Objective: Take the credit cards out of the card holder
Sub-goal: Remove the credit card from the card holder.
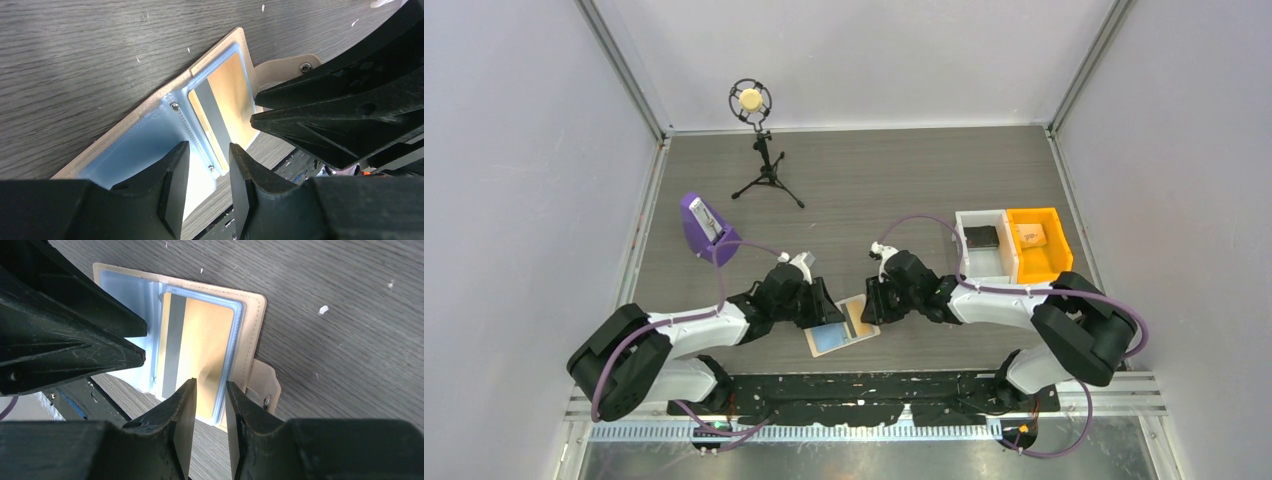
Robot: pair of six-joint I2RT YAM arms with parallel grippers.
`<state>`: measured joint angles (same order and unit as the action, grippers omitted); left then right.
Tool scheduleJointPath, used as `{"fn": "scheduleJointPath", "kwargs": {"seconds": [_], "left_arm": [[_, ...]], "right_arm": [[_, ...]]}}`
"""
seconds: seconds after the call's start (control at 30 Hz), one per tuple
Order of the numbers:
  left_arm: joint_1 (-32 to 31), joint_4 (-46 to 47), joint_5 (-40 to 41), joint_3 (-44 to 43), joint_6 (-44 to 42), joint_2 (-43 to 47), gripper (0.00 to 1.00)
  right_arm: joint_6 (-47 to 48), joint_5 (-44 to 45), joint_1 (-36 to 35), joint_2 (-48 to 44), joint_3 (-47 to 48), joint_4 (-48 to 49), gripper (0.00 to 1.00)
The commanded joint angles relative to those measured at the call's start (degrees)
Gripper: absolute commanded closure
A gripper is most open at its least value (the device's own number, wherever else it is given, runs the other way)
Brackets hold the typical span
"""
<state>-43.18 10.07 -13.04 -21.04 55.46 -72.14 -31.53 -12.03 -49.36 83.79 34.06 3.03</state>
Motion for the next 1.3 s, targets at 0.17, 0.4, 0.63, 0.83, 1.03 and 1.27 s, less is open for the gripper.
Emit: {"fn": "scheduleJointPath", "kwargs": {"seconds": [0.17,0.4,0.63,0.83,1.03,1.27], "left_arm": [[-0.42,2.39,1.63,1.0,-0.26,0.94,0.63],[-0.42,3.02,1.55,1.16,-0.27,0.08,0.63],[-0.42,4.13,1.45,1.35,-0.27,-1.32,0.63],[-0.44,5.54,1.17,1.64,-0.05,-2.27,0.63],[-0.5,6.91,0.74,1.98,0.45,-2.78,0.63],[-0.5,11.91,-1.07,3.96,3.26,-2.79,0.7]], "right_arm": [[1.46,1.56,-0.03,-4.61,2.08,-1.93,0.62],[0.98,-0.12,-0.03,-2.12,1.77,0.62,0.65],[-0.38,-2.65,-0.03,1.25,0.61,4.02,0.67],[-1.19,-3.51,-0.03,2.13,-0.66,5.73,0.71],[-2.04,-3.36,-0.03,2.13,-1.97,6.5,0.73],[-2.62,-2.7,-0.03,2.06,-3.0,6.7,0.75]]}}
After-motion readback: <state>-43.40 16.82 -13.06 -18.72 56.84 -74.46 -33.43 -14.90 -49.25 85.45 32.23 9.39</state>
